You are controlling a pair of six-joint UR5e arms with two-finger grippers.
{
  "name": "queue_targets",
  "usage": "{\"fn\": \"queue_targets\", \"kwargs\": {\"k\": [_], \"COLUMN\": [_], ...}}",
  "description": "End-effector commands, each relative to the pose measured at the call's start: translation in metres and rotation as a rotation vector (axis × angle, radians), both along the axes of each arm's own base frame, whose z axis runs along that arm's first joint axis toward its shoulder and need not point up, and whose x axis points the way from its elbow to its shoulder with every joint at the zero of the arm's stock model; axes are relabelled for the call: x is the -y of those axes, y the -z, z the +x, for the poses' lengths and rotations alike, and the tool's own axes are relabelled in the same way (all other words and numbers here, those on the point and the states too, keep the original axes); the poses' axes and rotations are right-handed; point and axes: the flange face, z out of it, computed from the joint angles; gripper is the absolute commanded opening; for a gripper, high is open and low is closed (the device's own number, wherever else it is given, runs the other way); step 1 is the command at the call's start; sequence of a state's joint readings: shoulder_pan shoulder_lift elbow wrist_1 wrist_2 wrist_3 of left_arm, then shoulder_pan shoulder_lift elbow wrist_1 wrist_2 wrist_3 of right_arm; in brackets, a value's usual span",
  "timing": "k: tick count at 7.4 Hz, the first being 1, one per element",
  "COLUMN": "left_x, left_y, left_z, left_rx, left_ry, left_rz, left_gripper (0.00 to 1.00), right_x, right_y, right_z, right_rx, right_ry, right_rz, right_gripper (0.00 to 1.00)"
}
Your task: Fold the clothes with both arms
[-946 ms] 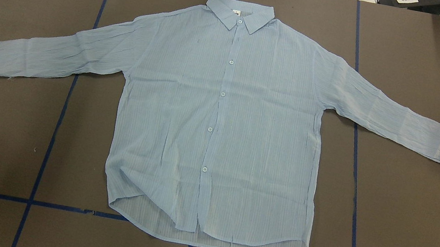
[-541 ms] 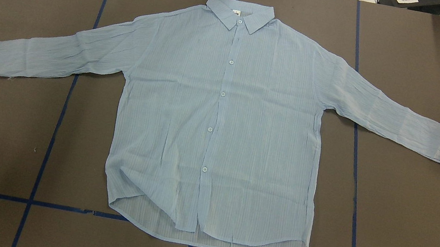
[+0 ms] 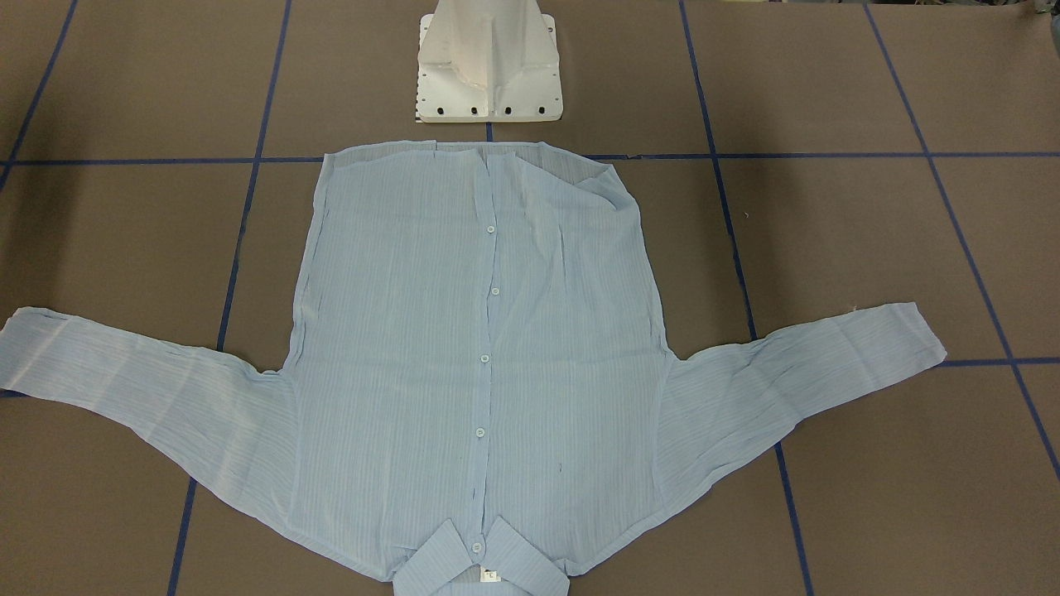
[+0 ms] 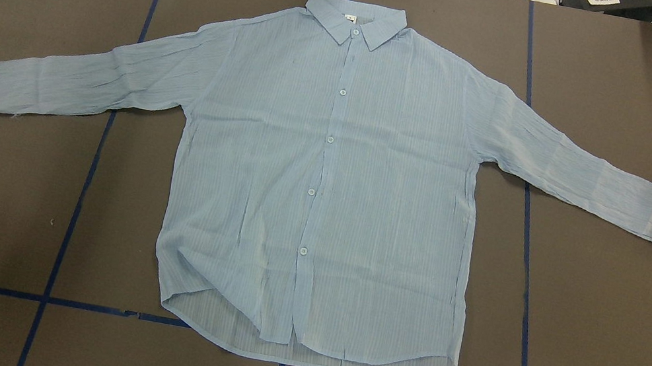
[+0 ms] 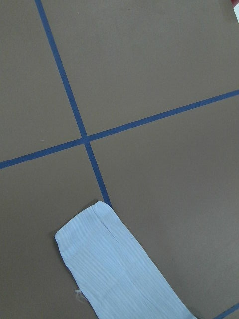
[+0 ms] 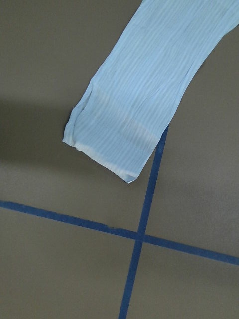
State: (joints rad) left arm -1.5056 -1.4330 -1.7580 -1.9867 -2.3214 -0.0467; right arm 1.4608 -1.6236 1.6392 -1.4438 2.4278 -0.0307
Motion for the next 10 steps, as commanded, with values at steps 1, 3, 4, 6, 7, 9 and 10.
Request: {"fn": "queue_targets", "kwargs": {"k": [1, 3, 4, 6, 7, 9, 10], "left_x": [0.002, 0.002, 0.002, 0.002, 0.004, 0.006, 0.006], "left_y": [-0.001, 0.0, 0.001, 0.001, 0.003, 0.006, 0.008], "left_z": [0.001, 0.001, 0.001, 0.001, 0.001, 0.001, 0.002], "left_rx": [-0.005, -0.01, -0.012, -0.011, -0.012, -0.012, -0.012], "left_ry": [0.004, 0.017, 0.02, 0.02, 0.02, 0.02, 0.02], "left_rz": [-0.008, -0.019, -0.019, -0.019, -0.015, -0.011, -0.008], "left_gripper": [0.97, 0.97, 0.98, 0.98, 0.98, 0.98, 0.98], "right_x": [0.058, 0.087, 0.091, 0.109, 0.113, 0.116, 0.116], "right_y": [0.003, -0.004, -0.001, -0.008, -0.031, -0.059, -0.061], "right_z": [-0.03, -0.071, -0.099, -0.111, -0.119, -0.129, -0.134], "right_rx": [0.008, -0.003, -0.013, -0.058, -0.061, -0.095, -0.09], "right_ry": [-0.018, 0.04, 0.077, 0.065, 0.037, -0.072, -0.068], "right_rz": [-0.07, -0.095, -0.101, -0.115, -0.124, -0.147, -0.133], "right_gripper": [0.99, 0.95, 0.94, 0.91, 0.91, 0.91, 0.86]}}
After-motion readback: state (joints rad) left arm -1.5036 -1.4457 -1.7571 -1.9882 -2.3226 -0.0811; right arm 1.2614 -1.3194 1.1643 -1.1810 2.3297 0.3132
